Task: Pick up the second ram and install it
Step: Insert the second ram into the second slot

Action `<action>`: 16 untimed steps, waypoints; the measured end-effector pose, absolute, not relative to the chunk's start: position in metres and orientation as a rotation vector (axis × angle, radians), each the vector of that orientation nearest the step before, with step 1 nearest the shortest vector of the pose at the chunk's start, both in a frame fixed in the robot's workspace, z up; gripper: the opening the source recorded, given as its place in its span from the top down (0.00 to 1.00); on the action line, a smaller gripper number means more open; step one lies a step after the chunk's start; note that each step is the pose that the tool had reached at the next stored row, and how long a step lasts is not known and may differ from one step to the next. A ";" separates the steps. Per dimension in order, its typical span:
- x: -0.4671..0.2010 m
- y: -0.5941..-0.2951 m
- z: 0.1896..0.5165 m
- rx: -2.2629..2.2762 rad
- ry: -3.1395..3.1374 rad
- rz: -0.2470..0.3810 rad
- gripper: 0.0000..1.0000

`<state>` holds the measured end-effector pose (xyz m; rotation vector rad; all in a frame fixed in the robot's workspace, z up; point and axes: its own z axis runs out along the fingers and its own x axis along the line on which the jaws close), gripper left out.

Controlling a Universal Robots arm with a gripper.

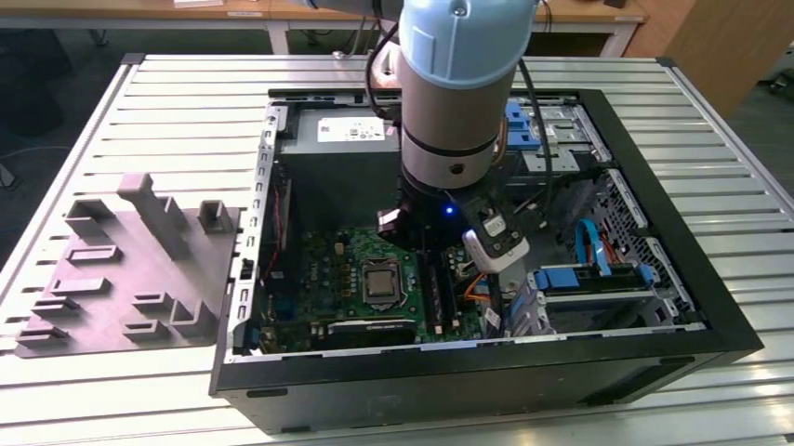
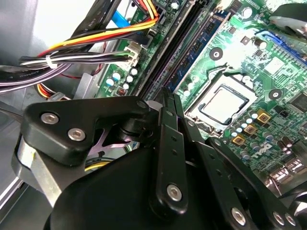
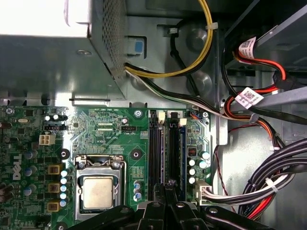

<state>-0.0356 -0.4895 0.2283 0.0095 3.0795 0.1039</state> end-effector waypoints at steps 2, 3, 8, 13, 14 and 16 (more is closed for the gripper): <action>-0.036 -0.489 0.227 0.010 3.079 0.105 0.89; -0.035 -0.489 0.227 0.010 3.079 0.104 0.89; -0.035 -0.490 0.226 0.009 3.079 0.104 0.89; -0.035 -0.490 0.226 0.009 3.080 0.104 0.89; -0.035 -0.490 0.226 0.009 3.080 0.104 0.89; -0.035 -0.490 0.226 0.009 3.080 0.104 0.89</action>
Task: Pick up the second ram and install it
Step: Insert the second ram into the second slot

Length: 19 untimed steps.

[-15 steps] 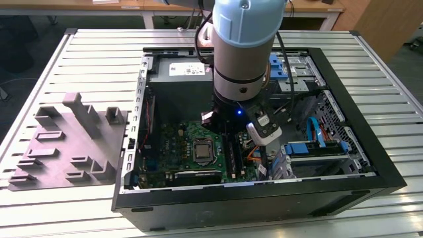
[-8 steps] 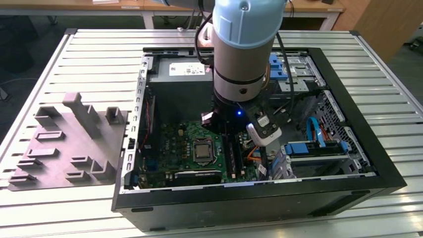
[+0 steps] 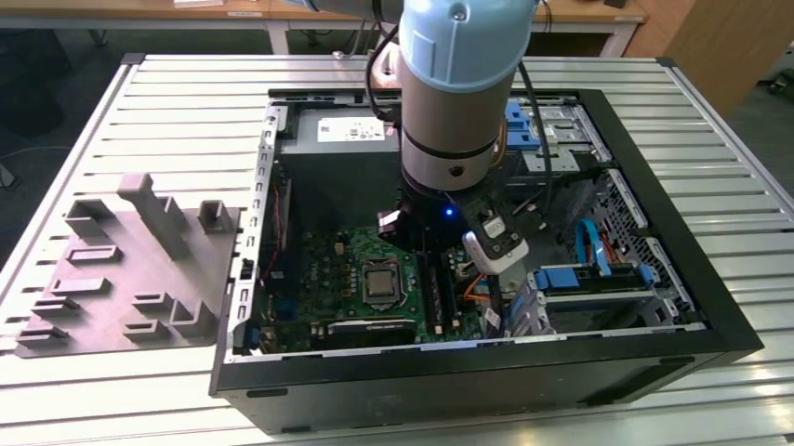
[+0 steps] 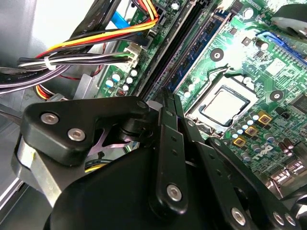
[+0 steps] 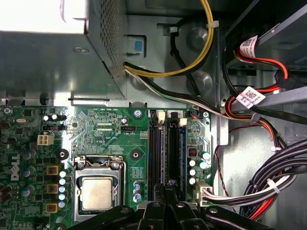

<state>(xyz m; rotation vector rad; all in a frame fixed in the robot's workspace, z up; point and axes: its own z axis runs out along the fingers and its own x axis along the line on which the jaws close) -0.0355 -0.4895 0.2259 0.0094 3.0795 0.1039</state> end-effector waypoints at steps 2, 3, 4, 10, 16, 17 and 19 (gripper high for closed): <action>-0.036 -0.490 0.226 0.010 3.079 0.109 0.89; -0.035 -0.490 0.226 0.010 3.079 0.114 0.89; -0.035 -0.490 0.226 0.010 3.079 0.117 0.89; -0.035 -0.490 0.229 0.010 3.079 0.117 0.89; -0.037 -0.490 0.229 0.010 3.077 0.117 0.89; -0.037 -0.490 0.229 0.010 3.076 0.117 0.89; -0.038 -0.490 0.229 0.010 3.074 0.118 0.89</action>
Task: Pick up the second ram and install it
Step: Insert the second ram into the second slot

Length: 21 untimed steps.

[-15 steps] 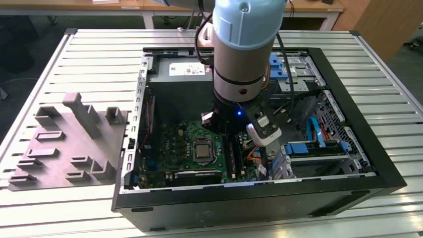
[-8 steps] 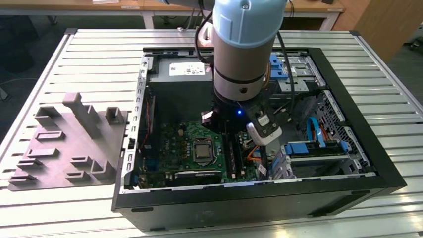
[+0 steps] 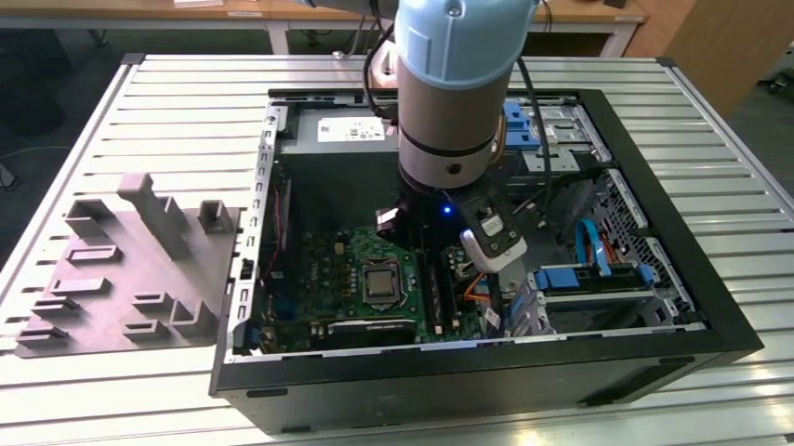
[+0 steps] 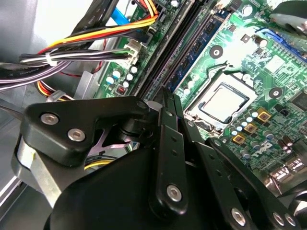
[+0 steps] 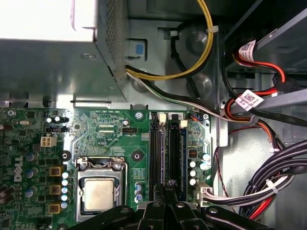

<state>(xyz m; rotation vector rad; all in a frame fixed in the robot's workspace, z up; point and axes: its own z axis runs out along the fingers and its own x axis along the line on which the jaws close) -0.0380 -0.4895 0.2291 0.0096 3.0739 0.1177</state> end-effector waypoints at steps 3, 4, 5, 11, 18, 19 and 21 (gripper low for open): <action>-0.038 -0.490 0.228 0.009 3.072 0.118 0.89; -0.038 -0.490 0.228 0.009 3.071 0.118 0.89; -0.038 -0.490 0.228 0.009 3.071 0.118 0.89; -0.040 -0.490 0.227 0.009 3.070 0.118 0.89; -0.040 -0.490 0.226 0.009 3.068 0.120 0.89; -0.040 -0.490 0.226 0.009 3.068 0.122 0.89; -0.040 -0.490 0.226 0.010 3.068 0.123 0.89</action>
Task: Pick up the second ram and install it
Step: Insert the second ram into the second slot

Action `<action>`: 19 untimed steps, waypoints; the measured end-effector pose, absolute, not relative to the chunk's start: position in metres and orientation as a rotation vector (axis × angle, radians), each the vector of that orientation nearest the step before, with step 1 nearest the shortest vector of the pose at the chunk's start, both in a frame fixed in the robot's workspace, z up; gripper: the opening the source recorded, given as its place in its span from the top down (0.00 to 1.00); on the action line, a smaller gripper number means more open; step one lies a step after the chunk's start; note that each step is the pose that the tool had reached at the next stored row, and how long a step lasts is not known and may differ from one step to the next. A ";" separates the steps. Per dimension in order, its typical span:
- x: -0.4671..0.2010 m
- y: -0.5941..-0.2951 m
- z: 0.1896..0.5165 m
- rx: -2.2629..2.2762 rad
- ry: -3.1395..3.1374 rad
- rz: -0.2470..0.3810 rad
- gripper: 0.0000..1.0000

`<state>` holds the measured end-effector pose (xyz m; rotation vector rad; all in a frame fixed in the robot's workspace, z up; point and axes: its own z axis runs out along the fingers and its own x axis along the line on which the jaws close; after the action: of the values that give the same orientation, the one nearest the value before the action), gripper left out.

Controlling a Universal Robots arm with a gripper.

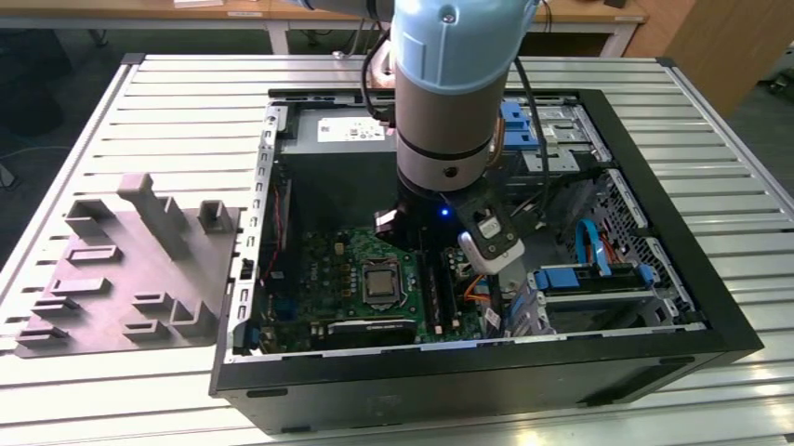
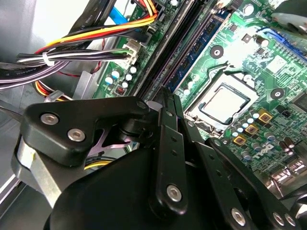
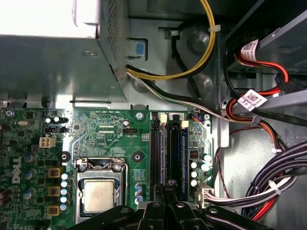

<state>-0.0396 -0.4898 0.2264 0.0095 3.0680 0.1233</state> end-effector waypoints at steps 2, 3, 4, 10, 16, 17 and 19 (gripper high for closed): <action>-0.040 -0.490 0.226 0.009 3.068 0.123 0.89; -0.040 -0.490 0.226 0.009 3.068 0.124 0.89; -0.040 -0.490 0.226 0.009 3.068 0.124 0.89; -0.040 -0.490 0.225 0.009 3.068 0.122 0.89; -0.040 -0.490 0.225 0.009 3.068 0.122 0.89; -0.040 -0.490 0.225 0.009 3.068 0.122 0.89; -0.040 -0.490 0.224 0.009 3.068 0.122 0.89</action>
<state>-0.0396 -0.4901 0.2244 0.0093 3.0681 0.1218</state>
